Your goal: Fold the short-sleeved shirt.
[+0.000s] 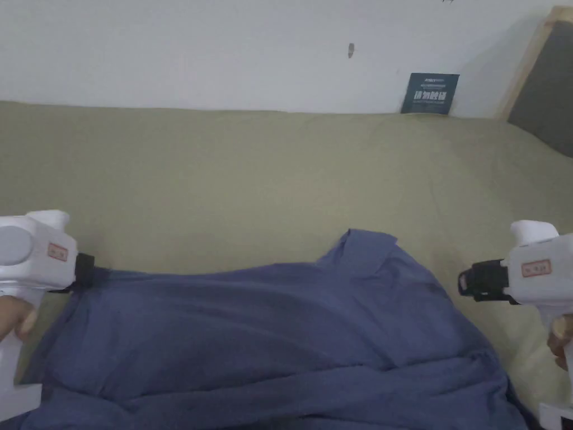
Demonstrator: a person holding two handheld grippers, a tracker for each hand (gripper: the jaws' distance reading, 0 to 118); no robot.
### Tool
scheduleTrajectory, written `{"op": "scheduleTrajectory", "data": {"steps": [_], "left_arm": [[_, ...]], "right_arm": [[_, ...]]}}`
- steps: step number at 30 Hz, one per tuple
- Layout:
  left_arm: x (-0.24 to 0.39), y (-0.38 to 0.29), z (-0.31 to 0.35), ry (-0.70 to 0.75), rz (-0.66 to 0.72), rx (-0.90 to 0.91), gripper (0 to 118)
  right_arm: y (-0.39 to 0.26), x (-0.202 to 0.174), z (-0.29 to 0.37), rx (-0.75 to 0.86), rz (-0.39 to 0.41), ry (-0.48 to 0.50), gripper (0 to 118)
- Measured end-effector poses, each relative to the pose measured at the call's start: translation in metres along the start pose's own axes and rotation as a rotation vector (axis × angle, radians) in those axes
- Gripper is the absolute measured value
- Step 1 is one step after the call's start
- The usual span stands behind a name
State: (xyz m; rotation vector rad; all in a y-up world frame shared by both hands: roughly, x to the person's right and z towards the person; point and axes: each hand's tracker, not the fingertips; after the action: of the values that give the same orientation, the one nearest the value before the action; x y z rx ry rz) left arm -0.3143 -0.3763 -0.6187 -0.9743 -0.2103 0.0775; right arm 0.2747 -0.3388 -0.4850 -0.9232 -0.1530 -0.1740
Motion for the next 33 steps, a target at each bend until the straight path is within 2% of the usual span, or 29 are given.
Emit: {"op": "scheduleTrajectory", "data": {"steps": [1,2,3,6,10,11,14,15,16,17,22,25,27,29,33], "left_arm": [[0.001,-0.003,0.001,0.001,0.01,-0.001,4],[0.003,-0.004,0.0,0.051,-0.008,-0.022,4],[0.001,-0.005,-0.001,0.084,-0.048,-0.033,4],[-0.003,-0.008,0.001,0.064,-0.042,-0.025,4],[-0.011,-0.009,-0.003,0.047,-0.009,-0.036,4],[-0.01,-0.009,-0.004,0.045,-0.014,-0.036,4],[-0.012,-0.011,-0.007,0.044,-0.024,-0.038,4],[-0.01,-0.01,-0.007,0.043,-0.023,-0.035,4],[-0.01,-0.01,-0.007,0.043,-0.023,-0.034,4],[-0.012,-0.011,-0.006,0.041,-0.02,-0.031,4],[-0.014,-0.012,0.005,0.028,-0.011,-0.013,4],[-0.012,-0.013,0.022,0.018,-0.022,0.032,4],[-0.012,-0.011,0.039,-0.011,-0.023,0.074,4],[-0.013,-0.009,0.057,-0.017,-0.028,0.097,4],[-0.014,-0.013,0.095,-0.041,-0.037,0.157,4]], "right_arm": [[0.006,0.001,-0.011,-0.032,-0.017,0.012,78],[0.014,0.002,-0.025,-0.08,-0.031,0.044,97],[0.019,0.001,-0.036,-0.112,-0.043,0.06,105],[0.032,-0.01,-0.06,-0.092,-0.037,0.047,100],[0.043,-0.025,-0.085,-0.129,0.01,0.089,99],[0.045,-0.029,-0.091,-0.153,0.035,0.073,95],[0.052,-0.036,-0.102,-0.156,0.119,0.033,64],[0.054,-0.037,-0.103,-0.148,0.15,0.035,47],[0.055,-0.039,-0.102,-0.148,0.164,0.039,21],[0.055,-0.041,-0.099,-0.135,0.163,0.076,11],[0.049,-0.051,-0.063,-0.031,0.143,0.088,8],[0.044,-0.046,-0.035,0.072,0.136,0.083,8],[0.041,-0.04,-0.013,0.107,0.105,0.102,8],[0.037,-0.036,0.006,0.145,0.103,0.087,8],[0.026,-0.031,0.044,0.195,0.085,0.115,8]]}}
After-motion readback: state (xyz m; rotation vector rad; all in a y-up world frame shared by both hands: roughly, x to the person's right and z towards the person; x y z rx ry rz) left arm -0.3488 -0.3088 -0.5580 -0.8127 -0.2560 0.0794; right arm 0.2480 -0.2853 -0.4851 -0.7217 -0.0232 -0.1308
